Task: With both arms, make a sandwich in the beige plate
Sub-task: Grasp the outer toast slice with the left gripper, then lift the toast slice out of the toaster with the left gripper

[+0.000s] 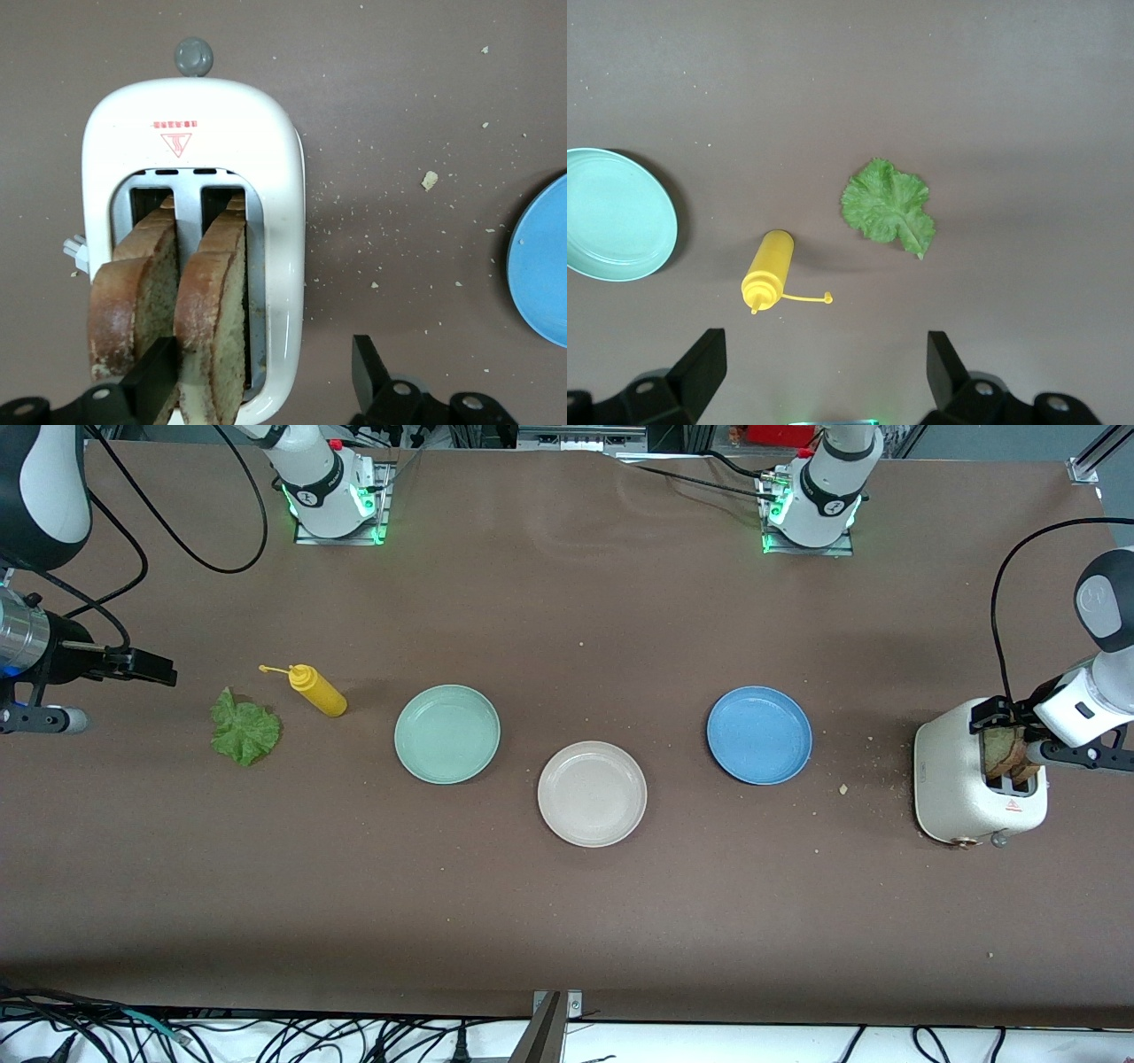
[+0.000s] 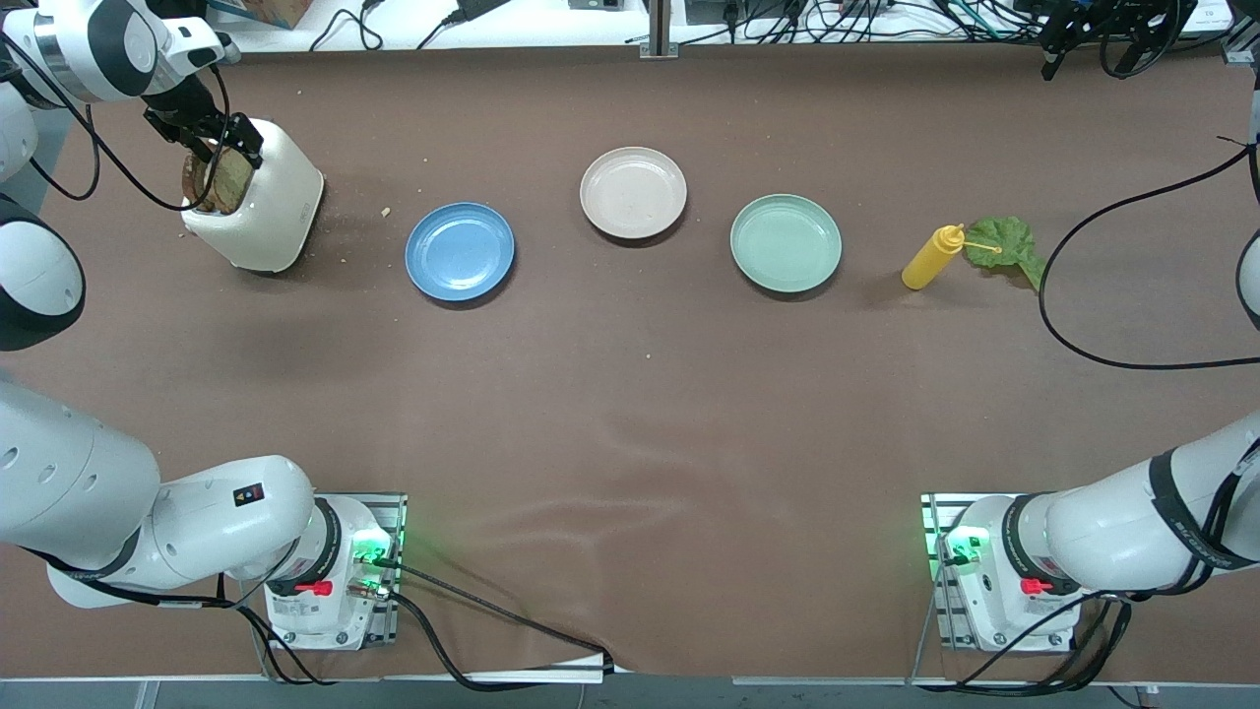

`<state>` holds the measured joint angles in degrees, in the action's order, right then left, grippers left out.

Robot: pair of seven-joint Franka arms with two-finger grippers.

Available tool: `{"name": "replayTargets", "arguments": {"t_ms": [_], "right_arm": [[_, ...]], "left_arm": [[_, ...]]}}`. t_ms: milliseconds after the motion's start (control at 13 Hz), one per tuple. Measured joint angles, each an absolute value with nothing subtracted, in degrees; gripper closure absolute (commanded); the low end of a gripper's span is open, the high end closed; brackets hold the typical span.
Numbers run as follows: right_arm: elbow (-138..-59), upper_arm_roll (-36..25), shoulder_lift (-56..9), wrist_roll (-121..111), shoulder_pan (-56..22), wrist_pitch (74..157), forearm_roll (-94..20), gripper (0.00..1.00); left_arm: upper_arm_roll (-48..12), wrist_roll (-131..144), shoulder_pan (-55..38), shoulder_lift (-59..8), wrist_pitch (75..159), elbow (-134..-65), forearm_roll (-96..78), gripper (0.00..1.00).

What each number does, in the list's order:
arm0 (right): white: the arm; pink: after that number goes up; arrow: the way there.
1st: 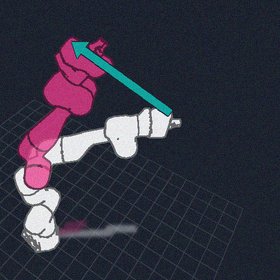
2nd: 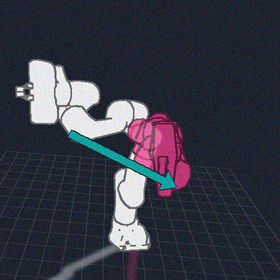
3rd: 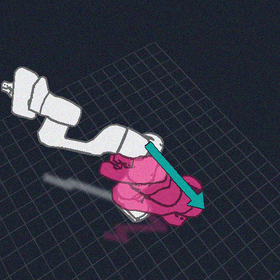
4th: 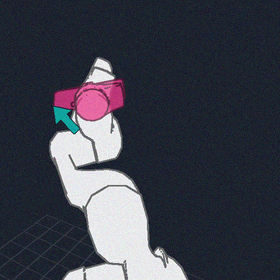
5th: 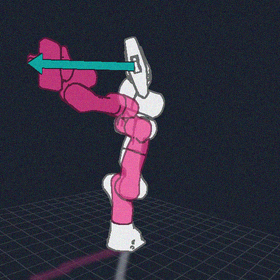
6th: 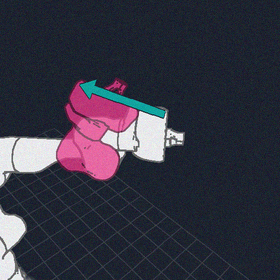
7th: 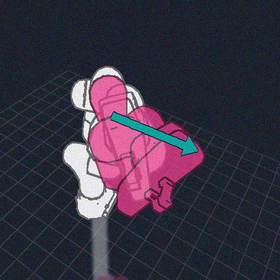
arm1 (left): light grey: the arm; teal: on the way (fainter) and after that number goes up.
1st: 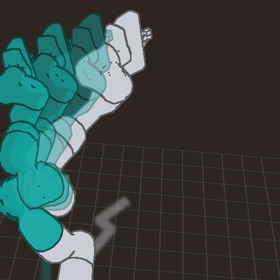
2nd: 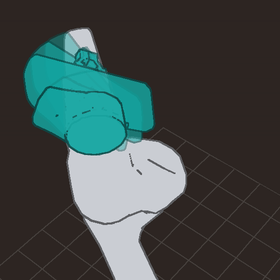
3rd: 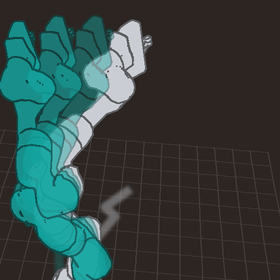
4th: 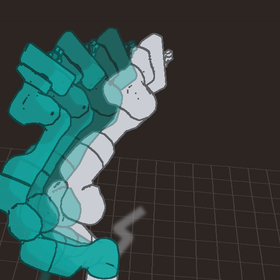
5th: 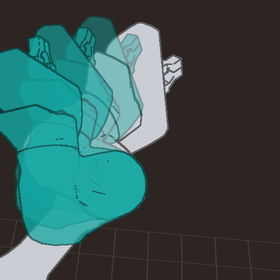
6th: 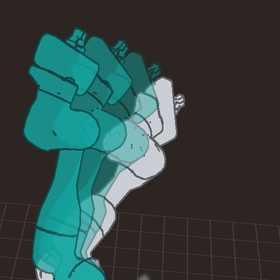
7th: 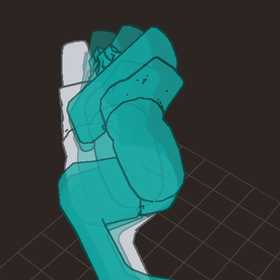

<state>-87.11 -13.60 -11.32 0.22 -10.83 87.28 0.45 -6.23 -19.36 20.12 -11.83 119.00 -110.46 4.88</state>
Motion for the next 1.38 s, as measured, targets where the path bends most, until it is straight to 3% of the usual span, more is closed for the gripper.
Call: {"name": "replayTargets", "arguments": {"t_ms": [308,538,615,769,846,923,1231,1385], "right_arm": [[-87.1,-13.6,-11.3,0.2,-10.8,87.3,0.4,0.00],[-87.1,-13.6,-11.3,0.2,-10.8,87.3,0.4,0.00],[-87.1,-13.6,-11.3,0.2,-10.8,87.3,0.4,0.00],[-87.1,-13.6,-11.3,0.2,-10.8,87.3,0.4,0.00],[-87.1,-13.6,-11.3,0.2,-10.8,87.3,0.4,0.00],[-87.1,-13.6,-11.3,0.2,-10.8,87.3,0.4,0.00],[-87.1,-13.6,-11.3,0.2,-10.8,87.3,0.4,0.00],[-87.1,-13.6,-11.3,0.2,-10.8,87.3,0.4,0.00]], "left_arm": [[-6.1,-19.4,20.9,-12.7,119.0,-109.9,4.9,0.17],[-6.0,-19.5,21.2,-14.0,119.4,-109.6,4.9,0.26],[-6.0,-19.5,21.2,-14.5,119.7,-109.6,4.9,0.39],[-6.0,-19.4,21.3,-15.0,120.1,-109.6,4.9,0.80],[-6.0,-19.4,21.3,-15.0,120.1,-109.5,4.9,0.96],[-6.0,-19.4,21.4,-15.0,120.1,-109.4,4.9,1.00],[-5.9,-19.5,21.6,-15.0,119.7,-108.5,4.9,1.00],[-6.0,-20.0,21.6,-14.9,115.7,-105.4,4.9,1.00]]}}
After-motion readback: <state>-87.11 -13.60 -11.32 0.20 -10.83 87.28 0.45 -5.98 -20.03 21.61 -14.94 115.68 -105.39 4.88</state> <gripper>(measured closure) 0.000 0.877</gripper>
